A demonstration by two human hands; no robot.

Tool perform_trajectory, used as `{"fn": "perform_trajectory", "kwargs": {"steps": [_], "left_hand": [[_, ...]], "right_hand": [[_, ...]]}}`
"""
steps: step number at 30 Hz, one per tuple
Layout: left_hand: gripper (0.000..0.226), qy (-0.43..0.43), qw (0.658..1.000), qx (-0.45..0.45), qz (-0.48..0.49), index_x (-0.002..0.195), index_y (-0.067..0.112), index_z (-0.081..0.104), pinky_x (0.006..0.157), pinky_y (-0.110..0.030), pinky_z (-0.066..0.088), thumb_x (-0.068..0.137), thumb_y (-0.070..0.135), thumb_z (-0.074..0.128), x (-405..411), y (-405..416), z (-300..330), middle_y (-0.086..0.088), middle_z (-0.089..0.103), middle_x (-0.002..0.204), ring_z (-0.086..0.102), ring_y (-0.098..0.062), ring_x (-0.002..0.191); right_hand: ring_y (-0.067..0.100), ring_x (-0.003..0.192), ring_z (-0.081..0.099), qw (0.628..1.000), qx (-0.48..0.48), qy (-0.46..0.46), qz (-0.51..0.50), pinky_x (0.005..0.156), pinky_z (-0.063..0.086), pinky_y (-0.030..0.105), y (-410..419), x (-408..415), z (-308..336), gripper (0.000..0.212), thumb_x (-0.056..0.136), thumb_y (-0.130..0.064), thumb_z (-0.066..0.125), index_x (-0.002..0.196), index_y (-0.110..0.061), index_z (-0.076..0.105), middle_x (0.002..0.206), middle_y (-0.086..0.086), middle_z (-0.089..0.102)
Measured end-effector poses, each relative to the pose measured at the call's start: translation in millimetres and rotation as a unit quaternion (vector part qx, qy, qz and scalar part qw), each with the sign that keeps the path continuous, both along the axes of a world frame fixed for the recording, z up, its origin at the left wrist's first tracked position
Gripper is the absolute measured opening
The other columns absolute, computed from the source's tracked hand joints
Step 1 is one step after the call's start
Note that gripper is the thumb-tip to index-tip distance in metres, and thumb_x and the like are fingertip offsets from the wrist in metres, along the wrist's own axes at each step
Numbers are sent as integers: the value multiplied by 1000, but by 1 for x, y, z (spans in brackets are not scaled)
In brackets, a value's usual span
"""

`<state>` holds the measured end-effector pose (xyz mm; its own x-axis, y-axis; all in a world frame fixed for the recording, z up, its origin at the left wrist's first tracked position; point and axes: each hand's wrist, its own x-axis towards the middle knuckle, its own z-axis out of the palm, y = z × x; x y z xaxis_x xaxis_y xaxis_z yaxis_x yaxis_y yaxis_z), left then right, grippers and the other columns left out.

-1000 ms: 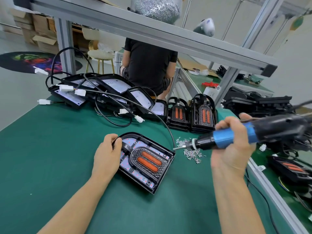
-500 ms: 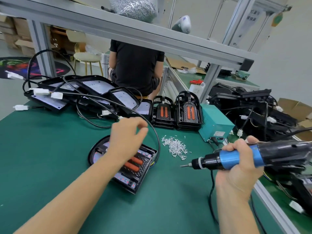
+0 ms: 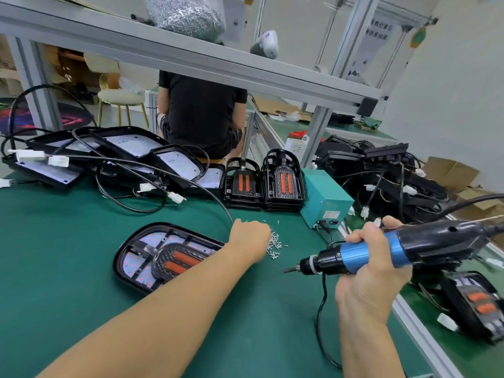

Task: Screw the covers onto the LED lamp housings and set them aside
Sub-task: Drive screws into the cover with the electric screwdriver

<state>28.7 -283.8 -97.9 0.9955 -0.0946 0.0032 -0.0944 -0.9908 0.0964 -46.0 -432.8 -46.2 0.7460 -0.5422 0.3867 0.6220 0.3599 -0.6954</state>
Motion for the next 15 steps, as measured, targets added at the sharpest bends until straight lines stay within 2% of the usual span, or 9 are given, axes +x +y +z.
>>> {"fn": "perform_trajectory", "kwargs": {"steps": [3,6,9,11,13,15], "left_hand": [[19,-3,1000,10,9,71,18,54,104,-41,28,79,1,57,-1,-2,-4,-7,70,96,62,-26,91],[18,-19,1000,17,11,72,17,56,99,-36,31,80,2,58,-2,-4,-6,-7,70,95,63,-26,92],[34,-30,999,27,2,58,17,35,94,-34,31,79,-3,52,-2,-4,-8,-9,67,87,64,-26,90],[36,-27,999,34,-9,58,17,30,95,-35,31,80,-4,49,-3,-4,-9,-10,65,81,64,-26,90],[28,-22,999,40,-15,63,16,37,93,-35,32,83,-1,48,-5,-5,-10,-9,67,88,63,-26,89],[12,-24,999,20,-13,78,12,53,84,-33,37,85,5,48,-7,-7,-9,-10,67,94,62,-27,89]], "right_hand": [[9,56,54,1000,1,8,-5,58,48,22,-4,0,1,24,77,-3,62,94,-17,55,61,-13,58],[10,57,54,1000,5,17,1,57,48,23,-5,1,0,24,76,-5,63,95,-17,55,59,-10,57],[11,57,54,1000,1,20,11,59,48,22,-5,2,-2,24,76,-6,64,94,-19,55,60,-9,56],[10,57,54,999,-3,30,10,59,48,22,-2,-2,1,24,79,-2,63,93,-19,55,59,-9,56],[10,57,52,999,-8,40,9,58,47,23,-4,-2,2,25,85,5,59,93,-18,53,59,-9,55],[12,57,49,998,-2,60,36,58,45,22,-5,-1,6,22,91,7,52,92,-15,49,63,-4,51]]}}
